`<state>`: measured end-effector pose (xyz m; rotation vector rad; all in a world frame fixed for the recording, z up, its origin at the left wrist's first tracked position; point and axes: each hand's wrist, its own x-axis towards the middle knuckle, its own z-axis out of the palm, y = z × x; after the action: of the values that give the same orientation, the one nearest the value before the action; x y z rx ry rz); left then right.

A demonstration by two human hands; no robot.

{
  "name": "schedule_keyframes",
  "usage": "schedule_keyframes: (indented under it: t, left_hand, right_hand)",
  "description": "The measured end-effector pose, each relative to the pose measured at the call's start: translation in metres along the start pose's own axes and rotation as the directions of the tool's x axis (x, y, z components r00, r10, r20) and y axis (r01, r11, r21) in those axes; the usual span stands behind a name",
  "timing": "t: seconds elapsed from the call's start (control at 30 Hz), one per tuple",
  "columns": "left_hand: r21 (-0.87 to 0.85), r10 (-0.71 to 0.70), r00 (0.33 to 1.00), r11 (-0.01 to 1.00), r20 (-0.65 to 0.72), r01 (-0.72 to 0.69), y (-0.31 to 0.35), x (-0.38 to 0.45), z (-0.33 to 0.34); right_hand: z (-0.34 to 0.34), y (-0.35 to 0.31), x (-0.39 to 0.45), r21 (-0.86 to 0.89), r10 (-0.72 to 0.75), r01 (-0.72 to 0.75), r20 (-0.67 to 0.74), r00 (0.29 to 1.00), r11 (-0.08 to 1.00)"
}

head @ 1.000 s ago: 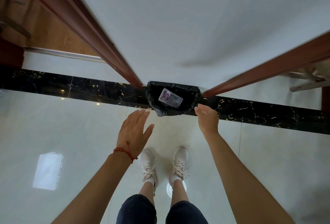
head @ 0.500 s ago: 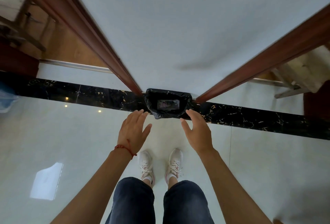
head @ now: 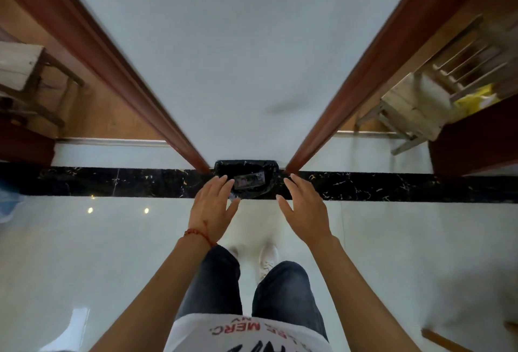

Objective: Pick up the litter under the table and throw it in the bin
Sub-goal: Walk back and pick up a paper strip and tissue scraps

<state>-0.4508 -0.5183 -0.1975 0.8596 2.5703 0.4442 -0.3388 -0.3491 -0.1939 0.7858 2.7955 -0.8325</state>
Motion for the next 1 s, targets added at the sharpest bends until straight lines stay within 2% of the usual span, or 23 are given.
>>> schedule_keyframes:
  t: [0.17, 0.23, 0.33, 0.47, 0.53, 0.67, 0.83, 1.0]
  left_hand:
    - [0.044, 0.164, 0.983, 0.985, 0.078, -0.167, 0.003, 0.007, -0.011]
    - [0.094, 0.256, 0.957, 0.958, 0.135, -0.270, 0.001, 0.009, -0.013]
    - [0.153, 0.359, 0.903, 0.904, 0.236, -0.399, 0.000, 0.013, -0.019]
    - [0.242, 0.459, 0.825, 0.803, 0.330, -0.544, 0.010, 0.016, -0.032]
    - [0.245, 0.494, 0.782, 0.762, 0.379, -0.600, 0.015, 0.016, -0.033]
    - [0.180, 0.547, 0.684, 0.702, 0.484, -0.689, 0.035, 0.012, -0.025]
    - [0.125, 0.659, 0.547, 0.574, 0.515, -0.809, 0.073, -0.003, -0.005]
    - [0.094, 0.683, 0.429, 0.469, 0.592, -0.878, 0.114, -0.037, 0.016]
  right_hand:
    - [-0.002, -0.008, -0.023, -0.018, 0.115, -0.118, -0.122, 0.986, 0.993]
    - [-0.001, -0.013, -0.035, -0.008, 0.191, -0.193, -0.098, 0.977, 0.981]
    - [0.004, -0.018, -0.057, 0.027, 0.304, -0.303, -0.148, 0.941, 0.953]
    - [0.010, -0.027, -0.088, 0.099, 0.462, -0.452, -0.252, 0.850, 0.886]
    - [0.010, -0.030, -0.107, 0.147, 0.536, -0.516, -0.248, 0.807, 0.844]
    - [0.012, -0.030, -0.146, 0.192, 0.651, -0.623, -0.287, 0.703, 0.758]
    - [0.016, -0.027, -0.199, 0.263, 0.756, -0.712, -0.304, 0.579, 0.651]
    - [0.026, -0.025, -0.263, 0.382, 0.851, -0.765, -0.326, 0.413, 0.518]
